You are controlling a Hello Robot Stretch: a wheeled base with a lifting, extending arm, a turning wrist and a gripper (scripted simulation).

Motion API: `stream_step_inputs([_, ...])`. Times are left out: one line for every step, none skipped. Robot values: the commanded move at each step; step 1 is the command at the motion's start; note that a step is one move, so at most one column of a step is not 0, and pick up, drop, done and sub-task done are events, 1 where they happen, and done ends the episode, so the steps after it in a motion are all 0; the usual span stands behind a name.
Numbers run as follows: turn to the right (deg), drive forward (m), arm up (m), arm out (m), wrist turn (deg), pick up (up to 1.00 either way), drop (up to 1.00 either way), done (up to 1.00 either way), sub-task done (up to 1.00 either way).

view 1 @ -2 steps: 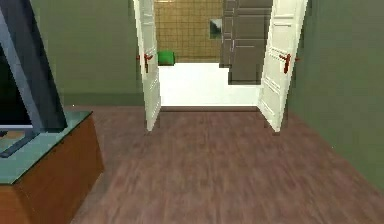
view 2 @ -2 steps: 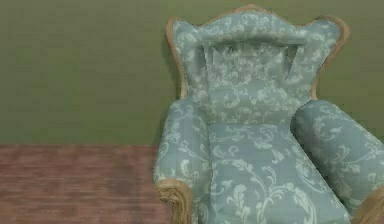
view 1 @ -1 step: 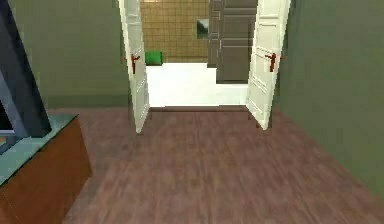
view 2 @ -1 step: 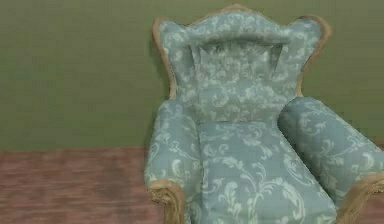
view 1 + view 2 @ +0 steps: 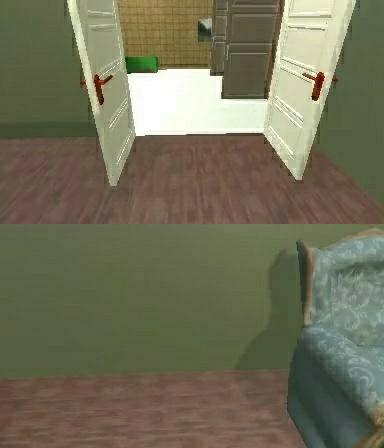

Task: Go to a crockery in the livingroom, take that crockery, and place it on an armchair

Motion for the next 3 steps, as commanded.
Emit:
stream_step_inputs([0.0, 1.00, 0.00, 0.00, 0.0, 0.00, 0.00, 0.00, 0.00])
stream_step_inputs([0.0, 1.00, 0.00, 0.00, 0.0, 0.00, 0.00, 0.00, 0.00])
stream_step_inputs([3.0, 0.00, 0.00, 0.00, 0.0, 0.00, 0.00, 0.00, 0.00])
